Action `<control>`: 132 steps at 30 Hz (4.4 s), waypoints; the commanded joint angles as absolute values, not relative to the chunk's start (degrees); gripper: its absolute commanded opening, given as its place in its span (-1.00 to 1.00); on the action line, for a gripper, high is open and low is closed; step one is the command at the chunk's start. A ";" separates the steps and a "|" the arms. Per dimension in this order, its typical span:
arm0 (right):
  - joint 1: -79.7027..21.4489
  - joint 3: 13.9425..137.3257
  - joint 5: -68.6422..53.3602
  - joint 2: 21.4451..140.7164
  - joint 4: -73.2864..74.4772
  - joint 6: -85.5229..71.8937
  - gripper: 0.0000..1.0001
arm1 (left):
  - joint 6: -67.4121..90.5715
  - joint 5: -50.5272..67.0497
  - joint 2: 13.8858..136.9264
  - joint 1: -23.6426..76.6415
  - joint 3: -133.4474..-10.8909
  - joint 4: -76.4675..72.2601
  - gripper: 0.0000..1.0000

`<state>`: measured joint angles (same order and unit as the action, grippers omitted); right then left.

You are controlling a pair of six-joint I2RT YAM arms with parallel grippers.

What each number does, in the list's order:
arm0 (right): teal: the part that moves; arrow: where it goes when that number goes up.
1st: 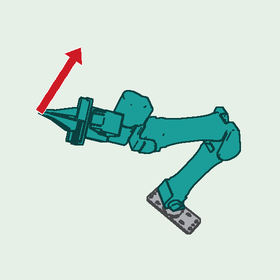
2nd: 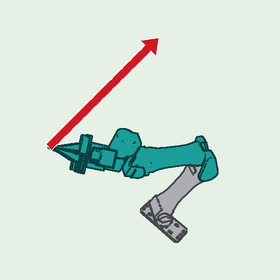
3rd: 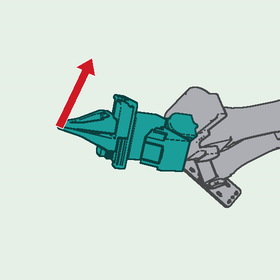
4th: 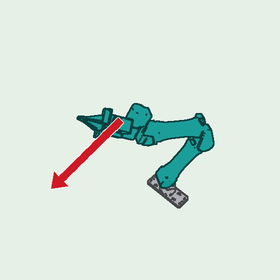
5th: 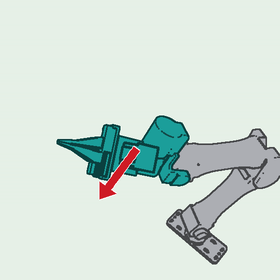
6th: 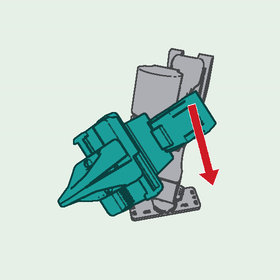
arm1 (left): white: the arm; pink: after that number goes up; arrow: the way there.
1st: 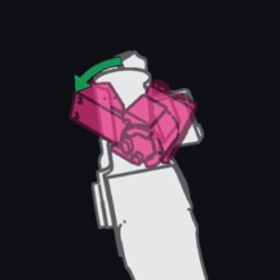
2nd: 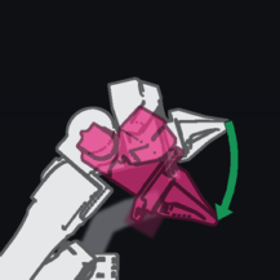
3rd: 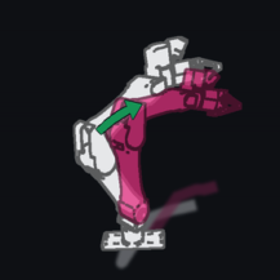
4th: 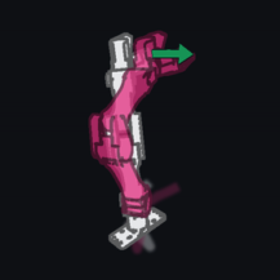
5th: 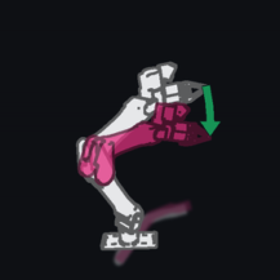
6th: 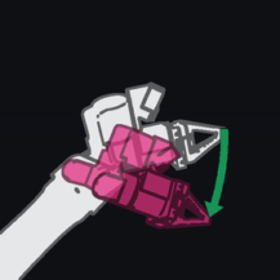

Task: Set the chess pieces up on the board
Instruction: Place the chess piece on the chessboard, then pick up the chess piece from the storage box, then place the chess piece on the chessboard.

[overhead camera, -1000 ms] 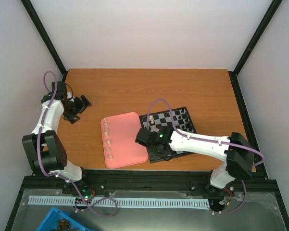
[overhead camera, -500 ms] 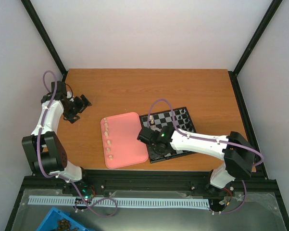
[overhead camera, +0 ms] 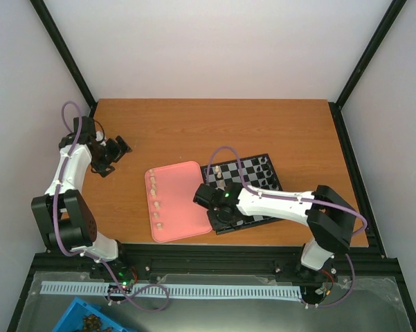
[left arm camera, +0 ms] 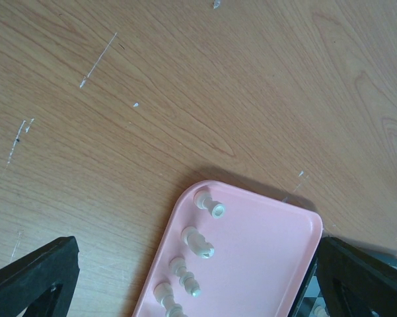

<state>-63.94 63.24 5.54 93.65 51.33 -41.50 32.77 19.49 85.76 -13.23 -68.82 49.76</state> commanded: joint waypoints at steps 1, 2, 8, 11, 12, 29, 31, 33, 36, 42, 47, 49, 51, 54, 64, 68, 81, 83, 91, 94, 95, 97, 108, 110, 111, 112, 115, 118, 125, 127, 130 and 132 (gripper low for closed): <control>-63.54 63.01 6.79 94.88 50.37 -41.26 -0.95 | 31.73 19.49 84.08 -13.45 -69.30 49.40 0.99; -63.57 62.97 6.97 94.97 50.30 -41.27 -0.95 | 31.77 19.55 84.09 -13.45 -69.26 49.37 0.99; -63.46 62.76 7.12 95.86 50.48 -41.50 -0.94 | 31.57 19.64 84.38 -13.48 -69.19 49.24 0.99; -63.46 62.38 7.19 96.12 50.32 -41.51 -0.93 | 31.63 19.70 84.46 -13.45 -69.17 49.14 0.99; -63.48 62.44 7.20 96.35 50.36 -41.53 -0.92 | 31.64 19.74 84.46 -13.46 -69.13 49.09 0.99; -63.47 63.66 7.04 98.12 50.71 -40.80 -0.65 | 31.56 20.21 85.53 -13.45 -69.26 48.69 0.99; -63.46 63.71 6.99 96.69 50.56 -40.64 -0.56 | 31.65 20.19 85.67 -13.45 -69.26 48.69 0.99; -63.46 63.83 7.14 95.14 50.28 -40.21 -0.44 | 31.64 20.33 85.79 -13.49 -69.33 48.63 0.99; -63.46 65.24 7.70 93.93 50.90 -39.55 -0.33 | 31.67 20.50 86.10 -13.45 -69.55 48.52 0.99; -63.71 70.84 9.13 93.16 54.80 -38.75 -0.20 | 31.73 20.75 86.82 -13.45 -70.56 48.71 0.99; -64.83 76.59 6.60 95.29 53.89 -35.65 -0.02 | 31.75 20.56 86.83 -13.45 -70.49 48.80 1.00; -66.27 79.70 5.63 98.05 53.10 -34.66 -0.01 | 31.75 20.57 86.68 -13.46 -70.58 48.80 0.99; -67.92 83.88 4.58 101.60 52.29 -33.80 0.04 | 31.81 20.57 86.59 -13.45 -70.65 48.89 0.99; -70.45 91.83 3.27 108.19 51.97 -32.24 0.18 | 31.90 20.50 86.32 -13.45 -70.66 48.99 0.99; -72.63 106.13 -2.16 124.65 50.89 -28.59 0.32 | 32.16 20.94 85.20 -13.50 -70.72 49.34 0.99; -72.60 110.17 -2.39 128.50 52.45 -27.91 0.32 | 32.24 21.10 84.53 -13.49 -70.28 49.25 0.99; -71.63 111.87 -3.51 132.33 53.35 -28.16 0.02 | 32.21 20.83 83.73 -13.45 -69.26 49.07 0.99; -71.48 111.80 -3.67 132.44 53.27 -28.06 -0.02 | 32.27 20.82 83.82 -13.45 -69.24 48.97 0.99; -70.97 112.12 -4.81 133.39 52.81 -27.95 -0.20 | 32.16 21.08 84.72 -13.45 -69.30 48.65 0.99; -70.84 112.29 -4.92 133.60 52.71 -28.05 -0.34 | 32.18 21.29 85.04 -13.49 -69.30 48.52 0.99; -70.76 112.30 -5.05 133.68 52.78 -28.04 -0.40 | 32.09 21.35 85.17 -13.45 -69.34 48.63 0.99; -70.67 112.51 -5.14 133.77 53.10 -28.04 -0.52 | 32.08 21.35 85.31 -13.49 -69.51 48.61 0.99; -68.50 110.16 0.06 124.73 57.64 -29.50 -0.75 | 31.82 21.31 85.44 -13.45 -69.52 48.90 0.99; -67.02 106.47 0.64 120.78 57.79 -30.13 -0.73 | 31.83 21.24 85.32 -13.45 -69.52 48.87 0.99; -66.26 104.37 1.11 118.72 57.94 -30.34 -0.73 | 31.81 21.27 85.34 -13.45 -69.52 48.89 0.99; -65.41 102.04 1.58 116.88 58.06 -30.46 -0.72 | 31.82 21.32 85.31 -13.45 -69.52 48.91 0.99; -62.96 93.93 3.07 111.51 58.38 -30.50 -0.72 | 31.77 21.34 85.48 -13.45 -69.36 48.80 0.99; -60.94 86.74 3.42 106.94 57.50 -30.30 -0.71 | 31.73 21.31 85.60 -13.45 -69.18 48.70 0.99; -59.24 77.30 3.02 102.11 55.00 -29.45 -0.71 | 31.58 21.01 85.92 -13.45 -69.08 48.60 0.99; -59.15 76.01 3.15 102.00 54.89 -29.65 -0.71 | 31.55 20.87 85.97 -13.45 -69.08 48.60 0.99; -59.08 74.29 3.51 101.49 54.41 -30.26 -0.71 | 31.47 20.73 85.95 -13.45 -69.08 48.65 0.99; -58.90 73.57 3.60 101.19 54.05 -30.43 -0.71 | 31.47 20.61 85.95 -13.45 -69.08 48.61 0.99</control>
